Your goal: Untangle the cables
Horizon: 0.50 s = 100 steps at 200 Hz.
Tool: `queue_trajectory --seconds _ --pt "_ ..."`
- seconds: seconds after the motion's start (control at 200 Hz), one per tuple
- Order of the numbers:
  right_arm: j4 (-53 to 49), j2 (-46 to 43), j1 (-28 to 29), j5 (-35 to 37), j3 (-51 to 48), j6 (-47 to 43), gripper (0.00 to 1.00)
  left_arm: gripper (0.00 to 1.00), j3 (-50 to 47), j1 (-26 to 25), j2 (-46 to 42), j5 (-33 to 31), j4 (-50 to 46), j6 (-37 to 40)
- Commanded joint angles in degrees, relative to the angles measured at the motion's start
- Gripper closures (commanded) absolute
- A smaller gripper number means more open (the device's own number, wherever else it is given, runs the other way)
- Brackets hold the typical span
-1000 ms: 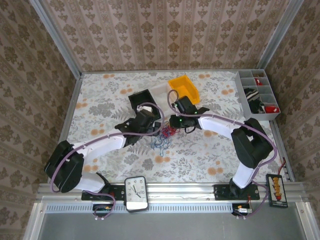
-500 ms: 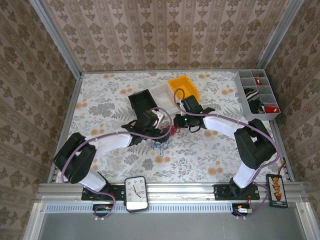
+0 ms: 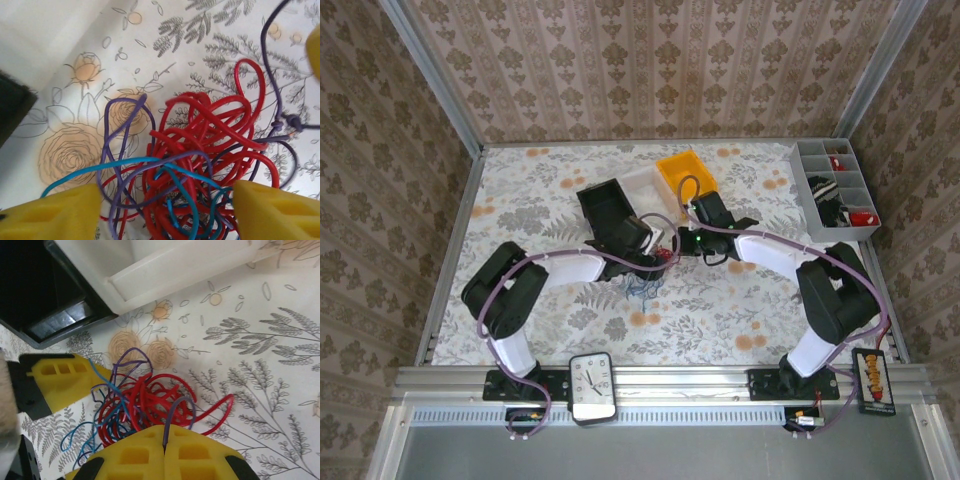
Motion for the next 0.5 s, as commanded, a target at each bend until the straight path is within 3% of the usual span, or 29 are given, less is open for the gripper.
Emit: queue_trajectory --seconds 0.0,0.125,0.3,0.495 --pt "2.0 -1.8 -1.6 -0.6 -1.7 3.2 1.0 0.48 0.7 -0.4 2.0 0.4 -0.4 0.2" --pt "4.6 -3.8 -3.7 1.6 -4.3 7.2 1.0 0.74 0.0 -0.4 2.6 -0.5 -0.7 -0.7" --pt "5.0 -9.7 -8.5 9.4 -8.3 11.9 1.0 1.0 -1.2 -0.4 2.8 -3.1 -0.8 -2.4" --pt "0.3 -18.7 -16.5 20.4 -11.4 15.3 1.0 1.0 -1.7 -0.3 3.1 -8.2 -3.5 -4.4"
